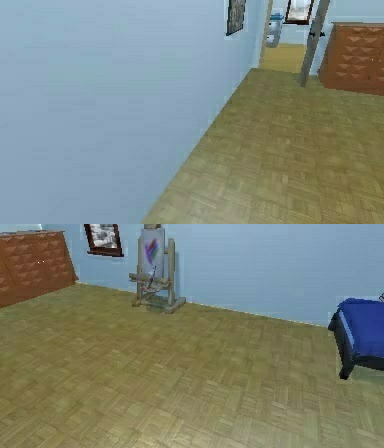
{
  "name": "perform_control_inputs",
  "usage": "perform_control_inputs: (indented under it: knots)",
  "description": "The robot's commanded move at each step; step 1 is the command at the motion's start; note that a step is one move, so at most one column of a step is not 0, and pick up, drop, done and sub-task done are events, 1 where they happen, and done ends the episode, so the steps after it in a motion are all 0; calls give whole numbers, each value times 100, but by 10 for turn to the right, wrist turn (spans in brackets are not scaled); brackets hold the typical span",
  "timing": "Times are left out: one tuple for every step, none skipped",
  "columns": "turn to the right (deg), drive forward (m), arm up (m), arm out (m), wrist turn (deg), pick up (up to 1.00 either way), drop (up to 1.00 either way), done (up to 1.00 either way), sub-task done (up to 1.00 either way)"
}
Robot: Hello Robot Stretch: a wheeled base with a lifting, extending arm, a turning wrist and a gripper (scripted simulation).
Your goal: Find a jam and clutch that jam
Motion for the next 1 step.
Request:
perform_control_inputs:
  knots:
    - [0,80,0,0,0,0,0,0,0]
